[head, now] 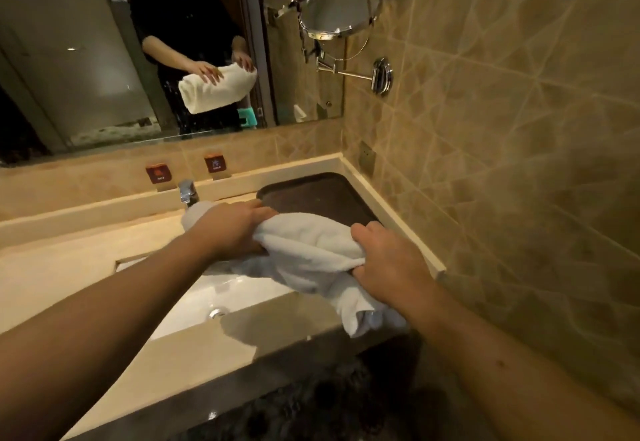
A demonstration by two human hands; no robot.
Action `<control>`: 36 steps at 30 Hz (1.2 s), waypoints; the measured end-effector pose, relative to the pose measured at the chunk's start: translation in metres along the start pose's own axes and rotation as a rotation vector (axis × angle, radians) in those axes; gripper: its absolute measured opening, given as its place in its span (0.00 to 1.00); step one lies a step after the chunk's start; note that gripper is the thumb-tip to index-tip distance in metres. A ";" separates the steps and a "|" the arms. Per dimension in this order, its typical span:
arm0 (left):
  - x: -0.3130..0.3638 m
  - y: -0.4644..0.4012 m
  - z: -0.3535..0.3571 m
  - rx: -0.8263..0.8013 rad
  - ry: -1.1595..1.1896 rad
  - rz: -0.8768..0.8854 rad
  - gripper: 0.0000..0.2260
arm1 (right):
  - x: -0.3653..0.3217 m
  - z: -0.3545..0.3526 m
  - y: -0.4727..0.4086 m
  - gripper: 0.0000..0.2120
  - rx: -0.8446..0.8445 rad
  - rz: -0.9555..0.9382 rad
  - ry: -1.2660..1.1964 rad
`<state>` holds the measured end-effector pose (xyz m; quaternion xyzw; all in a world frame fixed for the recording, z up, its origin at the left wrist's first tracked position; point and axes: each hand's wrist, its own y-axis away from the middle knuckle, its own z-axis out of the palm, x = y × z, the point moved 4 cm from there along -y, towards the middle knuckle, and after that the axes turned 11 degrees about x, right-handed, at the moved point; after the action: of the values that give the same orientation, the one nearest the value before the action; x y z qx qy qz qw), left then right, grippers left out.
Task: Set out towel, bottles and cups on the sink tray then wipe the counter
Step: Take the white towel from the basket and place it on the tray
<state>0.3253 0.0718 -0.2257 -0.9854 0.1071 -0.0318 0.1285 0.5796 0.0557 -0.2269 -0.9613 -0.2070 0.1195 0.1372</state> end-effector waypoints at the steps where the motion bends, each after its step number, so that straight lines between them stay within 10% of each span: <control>1: 0.000 -0.018 0.007 -0.008 -0.018 0.012 0.24 | 0.008 0.004 -0.009 0.14 0.008 0.016 0.000; 23: -0.034 -0.361 0.222 -0.113 -0.055 0.485 0.25 | 0.130 0.168 -0.198 0.24 -0.108 0.505 0.022; 36: -0.027 -0.393 0.299 0.005 0.104 0.223 0.26 | 0.167 0.235 -0.211 0.23 -0.236 0.550 0.158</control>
<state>0.4053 0.5224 -0.4135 -0.9640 0.2226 -0.0684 0.1280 0.5833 0.3629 -0.4093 -0.9969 0.0596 0.0520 0.0027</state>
